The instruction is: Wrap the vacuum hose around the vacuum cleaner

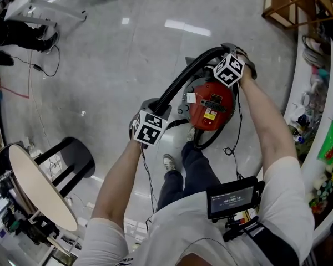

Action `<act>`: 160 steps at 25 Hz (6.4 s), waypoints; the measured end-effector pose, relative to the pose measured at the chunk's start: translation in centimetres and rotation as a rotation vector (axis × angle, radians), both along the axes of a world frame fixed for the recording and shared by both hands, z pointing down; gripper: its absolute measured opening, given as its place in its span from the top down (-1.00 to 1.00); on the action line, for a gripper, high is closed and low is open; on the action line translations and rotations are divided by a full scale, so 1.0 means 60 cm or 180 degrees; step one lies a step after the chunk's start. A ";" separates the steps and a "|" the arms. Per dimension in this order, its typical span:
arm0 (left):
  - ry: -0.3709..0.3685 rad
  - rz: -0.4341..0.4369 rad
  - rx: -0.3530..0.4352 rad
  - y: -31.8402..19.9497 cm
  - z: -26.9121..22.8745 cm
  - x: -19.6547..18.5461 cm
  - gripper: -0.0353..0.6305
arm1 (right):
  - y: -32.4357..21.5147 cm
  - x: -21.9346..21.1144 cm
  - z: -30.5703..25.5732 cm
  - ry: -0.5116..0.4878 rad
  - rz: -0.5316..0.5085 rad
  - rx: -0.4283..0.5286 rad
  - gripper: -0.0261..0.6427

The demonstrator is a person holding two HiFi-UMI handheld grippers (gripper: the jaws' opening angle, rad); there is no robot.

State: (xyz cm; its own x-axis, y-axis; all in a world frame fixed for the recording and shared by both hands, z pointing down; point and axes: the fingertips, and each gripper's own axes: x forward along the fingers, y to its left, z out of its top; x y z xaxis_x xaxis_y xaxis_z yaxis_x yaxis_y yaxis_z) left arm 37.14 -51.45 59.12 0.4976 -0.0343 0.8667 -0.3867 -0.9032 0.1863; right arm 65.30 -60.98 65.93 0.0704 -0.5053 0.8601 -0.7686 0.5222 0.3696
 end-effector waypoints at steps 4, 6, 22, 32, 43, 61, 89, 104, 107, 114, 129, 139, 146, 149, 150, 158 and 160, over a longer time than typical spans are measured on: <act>0.0003 -0.0131 -0.0035 -0.023 0.028 -0.015 0.46 | -0.038 -0.025 0.040 -0.0001 0.0047 -0.0047 0.37; -0.0017 -0.0217 -0.0056 -0.033 0.041 -0.026 0.46 | -0.054 -0.043 0.059 -0.0022 0.0056 -0.0063 0.37; -0.0172 -0.0955 -0.0568 -0.012 0.171 -0.148 0.46 | -0.104 -0.191 0.194 0.0274 -0.0446 -0.0024 0.36; -0.0033 -0.1091 -0.0569 -0.044 0.194 -0.119 0.46 | -0.158 -0.180 0.218 0.0324 -0.0366 0.0004 0.36; -0.0321 -0.1465 -0.0984 0.004 0.281 -0.193 0.47 | -0.123 -0.256 0.303 0.0149 -0.0468 -0.0346 0.23; -0.0502 -0.1316 -0.1158 0.035 0.321 -0.242 0.47 | 0.075 -0.337 0.149 -0.0648 -0.0312 0.0234 0.11; -0.0349 -0.1766 -0.1767 0.132 0.391 -0.416 0.47 | 0.703 -0.981 0.306 -0.2365 -0.0237 -0.1459 0.11; 0.0047 -0.2100 -0.2370 0.235 0.295 -0.410 0.47 | 0.798 -1.000 0.276 -0.1587 0.0119 -0.1095 0.11; 0.0072 -0.2110 -0.2445 0.267 0.283 -0.398 0.47 | 0.818 -0.984 0.282 -0.1497 0.0281 -0.1097 0.11; 0.0126 -0.2195 -0.2500 0.283 0.264 -0.385 0.47 | 0.851 -0.954 0.293 -0.1361 0.0584 -0.1114 0.12; -0.0061 -0.1975 -0.2527 0.316 0.237 -0.414 0.48 | 0.896 -0.987 0.249 -0.1324 0.0217 -0.0826 0.39; -0.0187 -0.1936 -0.2809 0.420 0.232 -0.401 0.48 | 1.028 -0.977 0.142 -0.1553 0.0305 -0.1193 0.40; -0.0266 -0.1857 -0.3028 0.492 0.236 -0.350 0.48 | 1.107 -0.918 0.098 -0.1368 0.0326 -0.1419 0.40; -0.0339 -0.1734 -0.3122 0.518 0.236 -0.334 0.48 | 1.138 -0.899 0.084 -0.1275 0.0299 -0.1504 0.40; -0.0365 -0.1675 -0.3154 0.524 0.237 -0.328 0.48 | 1.144 -0.895 0.077 -0.1270 0.0292 -0.1526 0.40; -0.0572 -0.1147 -0.3236 0.570 0.238 -0.296 0.45 | 1.177 -0.884 0.045 -0.1197 0.0320 -0.1545 0.40; -0.0635 -0.1026 -0.3205 0.576 0.241 -0.292 0.43 | 1.183 -0.880 0.039 -0.1201 0.0342 -0.1557 0.40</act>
State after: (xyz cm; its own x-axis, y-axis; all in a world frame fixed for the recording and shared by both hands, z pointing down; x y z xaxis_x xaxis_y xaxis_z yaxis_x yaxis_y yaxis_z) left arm 19.62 -16.88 73.57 0.4392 0.6364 0.6341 -0.6849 -0.2196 0.6948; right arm 12.50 10.00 68.27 -0.2548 -0.0539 0.9655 -0.8572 0.4748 -0.1997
